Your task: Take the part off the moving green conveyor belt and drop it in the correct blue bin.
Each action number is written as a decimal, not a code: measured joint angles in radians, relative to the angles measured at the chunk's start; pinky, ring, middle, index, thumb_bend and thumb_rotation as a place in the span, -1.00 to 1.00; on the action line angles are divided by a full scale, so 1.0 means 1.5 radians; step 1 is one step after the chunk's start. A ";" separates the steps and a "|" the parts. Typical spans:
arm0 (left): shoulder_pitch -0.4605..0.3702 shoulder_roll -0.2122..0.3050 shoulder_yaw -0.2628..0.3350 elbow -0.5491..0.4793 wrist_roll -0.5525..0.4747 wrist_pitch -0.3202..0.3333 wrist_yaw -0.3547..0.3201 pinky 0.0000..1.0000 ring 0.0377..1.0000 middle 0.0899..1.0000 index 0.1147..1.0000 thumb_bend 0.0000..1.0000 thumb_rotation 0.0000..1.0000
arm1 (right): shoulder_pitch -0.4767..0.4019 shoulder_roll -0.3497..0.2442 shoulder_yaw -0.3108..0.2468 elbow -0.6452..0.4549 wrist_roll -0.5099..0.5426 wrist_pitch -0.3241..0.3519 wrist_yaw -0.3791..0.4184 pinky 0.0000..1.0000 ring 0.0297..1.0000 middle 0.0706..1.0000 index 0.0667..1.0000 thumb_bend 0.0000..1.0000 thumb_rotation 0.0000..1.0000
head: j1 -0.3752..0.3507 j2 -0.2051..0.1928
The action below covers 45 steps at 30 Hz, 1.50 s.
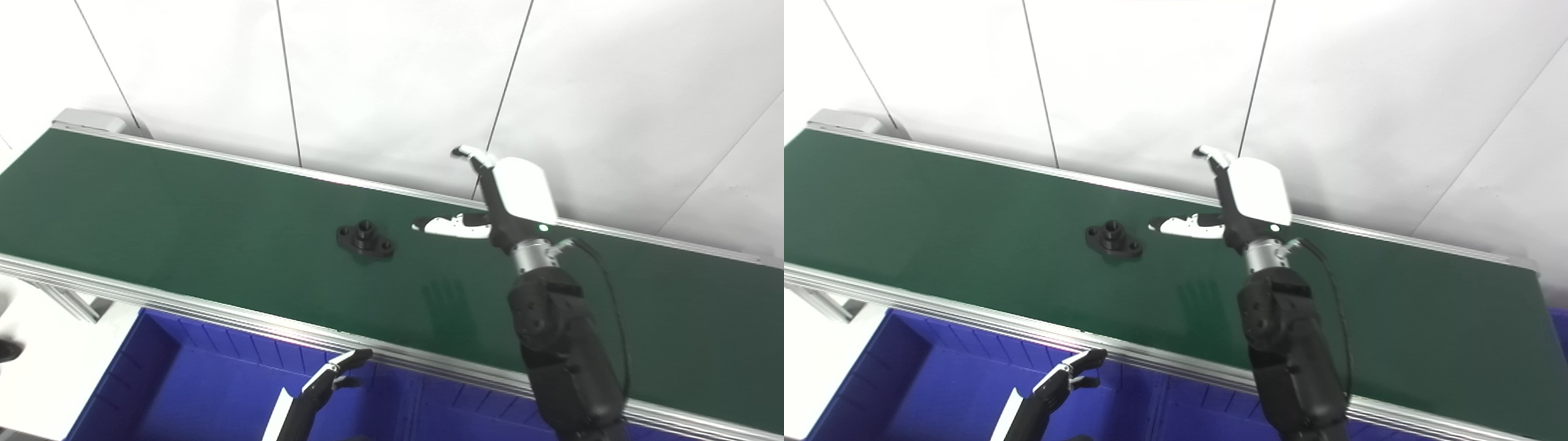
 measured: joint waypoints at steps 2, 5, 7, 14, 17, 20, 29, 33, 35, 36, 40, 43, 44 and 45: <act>-0.001 0.002 -0.004 0.000 0.013 0.000 0.002 0.53 0.71 0.69 0.58 0.53 0.61 | -0.021 -0.002 0.010 0.051 -0.006 0.003 -0.004 0.64 0.60 0.63 0.60 0.99 0.32 | 0.003 0.000; 0.000 0.001 -0.005 -0.002 0.016 0.000 0.002 0.52 0.70 0.69 0.58 0.49 0.58 | -0.047 0.000 0.021 0.110 -0.007 0.009 -0.024 0.61 0.58 0.62 0.61 1.00 0.30 | 0.007 0.002; 0.000 0.001 -0.010 -0.002 0.017 0.000 0.004 0.51 0.69 0.69 0.58 0.47 0.58 | -0.065 0.001 0.036 0.142 -0.009 0.016 -0.030 0.60 0.59 0.63 0.62 1.00 0.29 | 0.012 0.004; -0.008 0.007 -0.047 -0.002 0.045 0.000 0.059 0.49 0.69 0.69 0.56 0.49 0.57 | -0.116 0.019 0.094 0.240 -0.011 0.032 -0.047 0.40 0.49 0.54 0.59 1.00 0.22 | 0.019 0.009; -0.003 0.003 -0.047 -0.007 0.043 0.000 0.057 0.49 0.69 0.69 0.57 0.46 0.57 | -0.117 0.025 0.113 0.270 -0.010 0.032 -0.067 0.28 0.41 0.48 0.57 1.00 0.21 | 0.027 0.010; -0.001 0.003 -0.051 -0.009 0.043 0.000 0.058 0.48 0.71 0.69 0.56 0.50 0.54 | -0.116 0.024 0.128 0.293 -0.007 0.032 -0.072 0.29 0.41 0.47 0.57 1.00 0.21 | 0.035 0.016; 0.024 -0.013 -0.038 -0.030 0.075 0.000 0.042 0.34 0.63 0.68 0.57 0.45 0.59 | -0.119 0.030 0.162 0.337 0.002 0.060 -0.073 0.25 0.39 0.50 0.58 1.00 0.23 | 0.049 0.021; 0.029 -0.017 -0.032 -0.034 0.085 0.000 0.042 0.37 0.63 0.68 0.55 0.49 0.59 | -0.125 0.035 0.189 0.364 -0.008 0.067 -0.091 0.05 0.19 0.32 0.46 0.94 0.11 | 0.057 0.031; 0.039 -0.021 -0.024 -0.049 0.085 0.000 0.031 0.38 0.63 0.67 0.54 0.50 0.59 | -0.133 0.034 0.198 0.380 -0.013 0.067 -0.105 -0.12 0.01 0.18 0.45 0.81 0.11 | 0.060 0.032; 0.044 -0.023 -0.020 -0.054 0.086 0.000 0.027 0.38 0.63 0.66 0.54 0.50 0.60 | -0.138 0.031 0.203 0.387 -0.015 0.068 -0.109 -0.46 -0.34 -0.12 0.40 0.58 0.14 | 0.059 0.032; 0.048 -0.025 -0.017 -0.054 0.080 0.000 0.016 0.39 0.63 0.67 0.54 0.47 0.53 | -0.142 0.032 0.206 0.407 -0.016 0.068 -0.143 -0.66 -0.57 -0.41 0.07 0.34 0.25 | 0.056 0.033; 0.048 -0.026 -0.016 -0.054 0.074 0.000 0.010 0.35 0.61 0.65 0.52 0.48 0.54 | -0.139 0.039 0.214 0.428 -0.007 0.068 -0.169 -0.72 -0.64 -0.52 -0.28 0.17 0.12 | 0.058 0.034; 0.049 -0.026 -0.015 -0.054 0.074 0.000 0.010 0.35 0.61 0.65 0.51 0.49 0.52 | -0.137 0.042 0.215 0.432 -0.007 0.069 -0.183 -0.75 -0.68 -0.57 -0.37 0.15 -0.05 | 0.059 0.035; 0.050 -0.029 -0.012 -0.054 0.074 0.000 0.009 0.35 0.61 0.65 0.51 0.49 0.52 | -0.135 0.046 0.215 0.438 -0.006 0.069 -0.200 -0.76 -0.68 -0.57 -0.38 0.14 -0.07 | 0.059 0.035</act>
